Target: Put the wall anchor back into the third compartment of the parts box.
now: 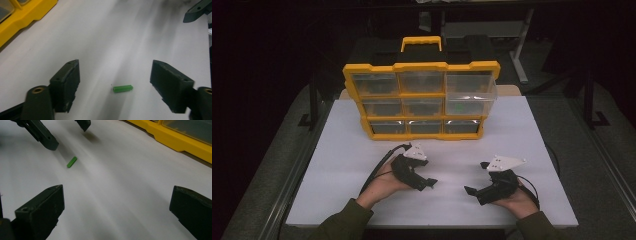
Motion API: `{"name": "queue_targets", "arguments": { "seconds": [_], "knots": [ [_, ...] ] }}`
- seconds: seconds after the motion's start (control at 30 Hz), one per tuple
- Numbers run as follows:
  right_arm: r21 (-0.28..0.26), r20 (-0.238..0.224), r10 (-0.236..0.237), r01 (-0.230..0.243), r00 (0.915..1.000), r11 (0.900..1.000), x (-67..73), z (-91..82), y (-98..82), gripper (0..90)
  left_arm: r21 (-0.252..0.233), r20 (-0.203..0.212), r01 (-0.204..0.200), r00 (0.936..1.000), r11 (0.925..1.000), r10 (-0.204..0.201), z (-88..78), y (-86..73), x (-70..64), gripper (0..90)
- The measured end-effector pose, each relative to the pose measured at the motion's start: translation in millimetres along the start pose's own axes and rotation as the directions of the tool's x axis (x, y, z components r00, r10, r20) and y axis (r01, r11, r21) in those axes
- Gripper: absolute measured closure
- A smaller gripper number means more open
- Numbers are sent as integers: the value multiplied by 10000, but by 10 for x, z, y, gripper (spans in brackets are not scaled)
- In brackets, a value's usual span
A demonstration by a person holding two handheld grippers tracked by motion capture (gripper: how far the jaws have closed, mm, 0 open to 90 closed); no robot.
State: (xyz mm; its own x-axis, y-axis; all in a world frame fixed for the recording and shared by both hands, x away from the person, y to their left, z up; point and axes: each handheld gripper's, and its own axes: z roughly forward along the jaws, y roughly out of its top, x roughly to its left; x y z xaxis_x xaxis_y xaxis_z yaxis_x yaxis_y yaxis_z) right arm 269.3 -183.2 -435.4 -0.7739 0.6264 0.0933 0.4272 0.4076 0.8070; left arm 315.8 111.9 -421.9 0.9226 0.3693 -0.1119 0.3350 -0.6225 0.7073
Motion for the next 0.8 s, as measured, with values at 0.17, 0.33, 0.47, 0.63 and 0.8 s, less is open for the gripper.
{"name": "queue_targets", "arguments": {
  "seconds": [0.17, 0.33, 0.47, 0.63, 0.8],
  "knots": [
    [21, 12, 0, 0, 10000, 10000, 3, 1, 1, 0, 286, 244, -277, 9993, 9992, 270, 73, -56, -28, 356],
    [22, 16, -2, 2, 10000, 10000, 4, 0, 1, 0, 502, 456, -607, 9973, 9969, 584, 132, -86, -54, 449],
    [9, 3, -27, 27, 10000, 10000, 0, -1, 1, 0, 600, 506, -802, 9957, 9950, 772, 163, -101, -59, 498],
    [-1, -6, -35, 35, 10000, 10000, 0, -1, 1, 0, 779, 524, -1117, 9928, 9907, 1078, 182, -113, -58, 549],
    [-4, -8, -38, 38, 10000, 10000, -1, -1, 1, 0, 831, 482, -1231, 9917, 9889, 1194, 187, -120, -58, 620]
  ]
}}
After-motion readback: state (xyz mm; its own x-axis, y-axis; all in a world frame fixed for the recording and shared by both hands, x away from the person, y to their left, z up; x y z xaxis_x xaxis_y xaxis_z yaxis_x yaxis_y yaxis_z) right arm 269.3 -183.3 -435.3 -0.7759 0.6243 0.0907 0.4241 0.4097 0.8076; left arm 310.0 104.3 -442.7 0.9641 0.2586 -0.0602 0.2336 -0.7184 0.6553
